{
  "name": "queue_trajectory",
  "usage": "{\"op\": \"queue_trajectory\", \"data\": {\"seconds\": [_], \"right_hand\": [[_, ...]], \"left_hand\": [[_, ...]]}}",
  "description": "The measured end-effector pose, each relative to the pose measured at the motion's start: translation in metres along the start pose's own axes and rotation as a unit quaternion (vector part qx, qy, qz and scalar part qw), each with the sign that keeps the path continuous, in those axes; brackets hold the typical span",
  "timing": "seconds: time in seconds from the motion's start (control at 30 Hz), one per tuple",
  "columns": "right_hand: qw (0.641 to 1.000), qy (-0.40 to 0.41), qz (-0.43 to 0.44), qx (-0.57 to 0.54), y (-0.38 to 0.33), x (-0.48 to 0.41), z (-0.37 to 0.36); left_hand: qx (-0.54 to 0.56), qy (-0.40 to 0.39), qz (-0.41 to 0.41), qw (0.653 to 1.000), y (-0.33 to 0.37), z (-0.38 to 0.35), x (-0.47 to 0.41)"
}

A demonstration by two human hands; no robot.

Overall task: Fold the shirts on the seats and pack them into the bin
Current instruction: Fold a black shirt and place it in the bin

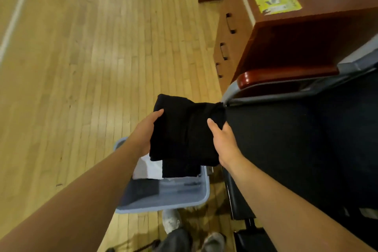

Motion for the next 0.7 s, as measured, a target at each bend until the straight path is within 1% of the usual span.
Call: {"op": "queue_trajectory", "data": {"seconds": [0.13,0.3,0.43,0.53,0.7], "right_hand": [[0.997,-0.038,-0.037,0.047,0.043,-0.038,-0.061],[0.989,-0.071,-0.07,0.104,0.106,-0.09,-0.133],[0.986,-0.054,-0.106,0.12,0.175,-0.141,-0.178],[0.984,-0.041,-0.113,0.135,0.224,-0.179,-0.202],[0.976,-0.028,-0.125,0.177,0.299,-0.227,-0.214]], "left_hand": [[0.029,0.032,0.009,0.999,-0.024,0.086,-0.01],[0.055,0.056,0.018,0.997,-0.074,0.189,-0.041],[0.055,0.043,0.034,0.997,-0.118,0.267,-0.08],[0.033,0.048,0.047,0.997,-0.148,0.321,-0.114],[0.012,0.081,0.065,0.995,-0.203,0.376,-0.156]]}}
Point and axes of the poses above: each hand's wrist, its own x-axis away from the middle knuckle, its own z-axis out of the back of the hand, y = z × x, the point moved 8 cm from there along -x, towards the middle knuckle, and after that the axes turned 15 degrees about -y, right-handed, at the moved point
